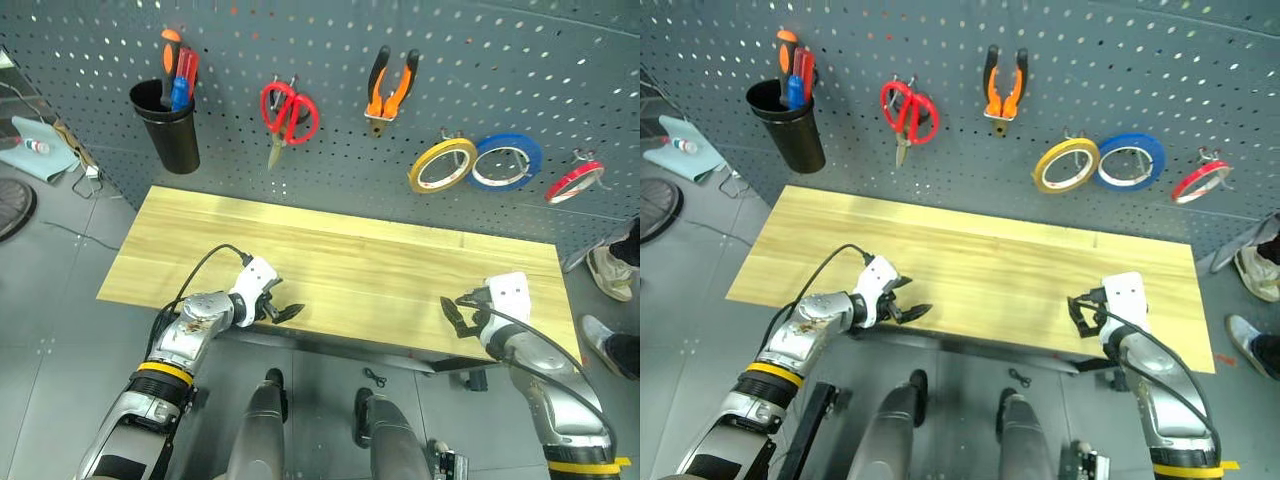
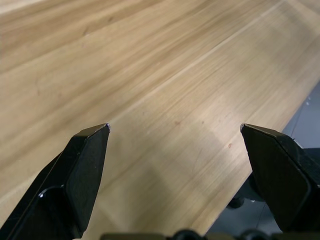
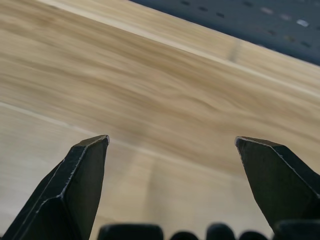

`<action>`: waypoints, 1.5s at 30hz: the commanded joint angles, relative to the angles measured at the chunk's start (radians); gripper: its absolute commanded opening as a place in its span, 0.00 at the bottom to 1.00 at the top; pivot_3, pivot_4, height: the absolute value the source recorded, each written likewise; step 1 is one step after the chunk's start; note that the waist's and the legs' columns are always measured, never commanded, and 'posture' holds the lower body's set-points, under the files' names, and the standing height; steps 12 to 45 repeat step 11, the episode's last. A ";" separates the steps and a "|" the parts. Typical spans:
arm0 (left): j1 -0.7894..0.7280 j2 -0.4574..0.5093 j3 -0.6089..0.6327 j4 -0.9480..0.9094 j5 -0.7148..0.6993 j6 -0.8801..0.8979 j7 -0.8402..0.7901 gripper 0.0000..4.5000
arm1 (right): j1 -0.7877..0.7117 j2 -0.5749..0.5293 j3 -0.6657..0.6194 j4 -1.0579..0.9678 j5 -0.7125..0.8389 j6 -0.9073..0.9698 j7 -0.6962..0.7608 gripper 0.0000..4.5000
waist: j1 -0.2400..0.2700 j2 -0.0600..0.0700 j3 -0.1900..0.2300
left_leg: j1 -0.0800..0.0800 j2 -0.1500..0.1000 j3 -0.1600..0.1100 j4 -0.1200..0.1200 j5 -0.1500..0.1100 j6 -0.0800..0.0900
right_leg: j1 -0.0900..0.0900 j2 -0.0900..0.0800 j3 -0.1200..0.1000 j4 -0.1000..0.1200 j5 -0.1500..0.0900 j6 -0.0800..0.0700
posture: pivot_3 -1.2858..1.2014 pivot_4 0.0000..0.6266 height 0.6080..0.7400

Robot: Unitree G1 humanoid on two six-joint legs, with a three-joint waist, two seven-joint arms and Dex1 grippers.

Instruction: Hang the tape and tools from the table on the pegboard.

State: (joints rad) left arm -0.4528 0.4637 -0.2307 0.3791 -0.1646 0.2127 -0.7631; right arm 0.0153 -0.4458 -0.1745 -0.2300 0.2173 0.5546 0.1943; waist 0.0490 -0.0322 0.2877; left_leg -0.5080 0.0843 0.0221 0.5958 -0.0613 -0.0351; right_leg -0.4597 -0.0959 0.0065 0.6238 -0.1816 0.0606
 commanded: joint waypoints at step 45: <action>-0.032 -0.102 0.068 0.223 0.054 -0.175 0.028 0.99 | 0.002 0.091 -0.065 0.179 -0.055 -0.220 -0.059 1.00 | -0.088 0.007 -0.183 | 0.019 0.000 0.002 -0.007 -0.004 -0.001 | 0.024 -0.002 -0.004 -0.020 -0.001 -0.001 | 0.49 0.00 1.00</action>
